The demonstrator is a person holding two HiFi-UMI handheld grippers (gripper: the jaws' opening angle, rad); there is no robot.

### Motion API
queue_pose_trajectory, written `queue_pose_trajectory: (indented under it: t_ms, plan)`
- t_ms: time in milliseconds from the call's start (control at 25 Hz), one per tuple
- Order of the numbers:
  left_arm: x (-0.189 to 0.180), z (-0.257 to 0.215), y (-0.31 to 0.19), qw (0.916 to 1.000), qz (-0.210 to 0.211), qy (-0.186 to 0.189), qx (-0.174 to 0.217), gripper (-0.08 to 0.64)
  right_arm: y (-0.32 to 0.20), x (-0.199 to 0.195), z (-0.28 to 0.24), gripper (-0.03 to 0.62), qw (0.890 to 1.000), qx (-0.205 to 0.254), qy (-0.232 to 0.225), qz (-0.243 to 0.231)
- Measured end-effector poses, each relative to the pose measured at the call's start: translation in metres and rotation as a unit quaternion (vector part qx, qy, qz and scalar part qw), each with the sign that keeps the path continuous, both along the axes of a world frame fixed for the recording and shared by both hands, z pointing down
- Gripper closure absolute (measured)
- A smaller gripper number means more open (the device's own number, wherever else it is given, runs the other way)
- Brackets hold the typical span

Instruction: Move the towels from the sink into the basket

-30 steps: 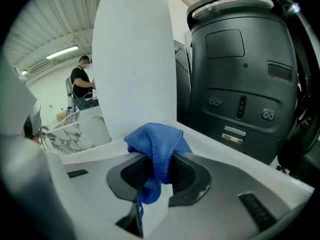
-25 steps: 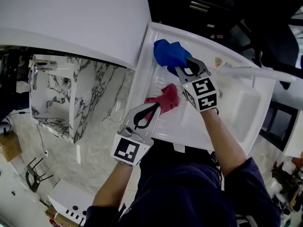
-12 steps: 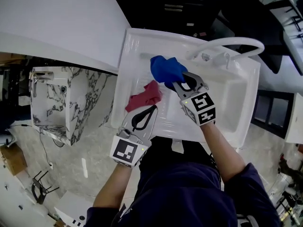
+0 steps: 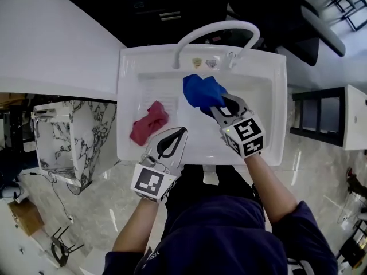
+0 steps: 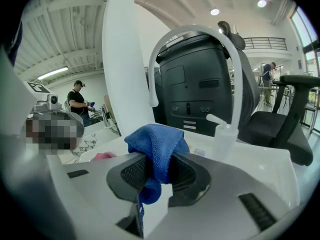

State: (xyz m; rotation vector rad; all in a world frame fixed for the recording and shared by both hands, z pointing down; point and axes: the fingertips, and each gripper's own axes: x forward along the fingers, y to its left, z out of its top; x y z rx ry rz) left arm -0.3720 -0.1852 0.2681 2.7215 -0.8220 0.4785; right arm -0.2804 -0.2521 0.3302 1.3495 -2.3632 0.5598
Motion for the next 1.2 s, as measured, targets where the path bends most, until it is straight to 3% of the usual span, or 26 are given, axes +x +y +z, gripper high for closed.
queue_pose_trajectory:
  t_ms: [280,680,1000,1200]
  plan:
    - [0.048,-0.012,0.026,0.9997,0.013,-0.012,0.015,0.557,0.036,0.063,-0.014,0.505,1.0,0.011,-0.012,0.021]
    - [0.11,-0.03,0.061,0.999,-0.004,-0.029,0.034,0.557,0.085,0.144,-0.035,0.505,0.998,0.02,-0.049,0.024]
    - [0.151,-0.039,0.075,0.9974,0.05,-0.028,0.044,0.557,0.116,0.19,-0.048,0.505,0.996,0.03,-0.053,0.072]
    - [0.157,-0.048,0.084,0.994,0.095,-0.014,0.053,0.557,0.142,0.2,-0.058,0.505,0.992,0.034,-0.043,0.118]
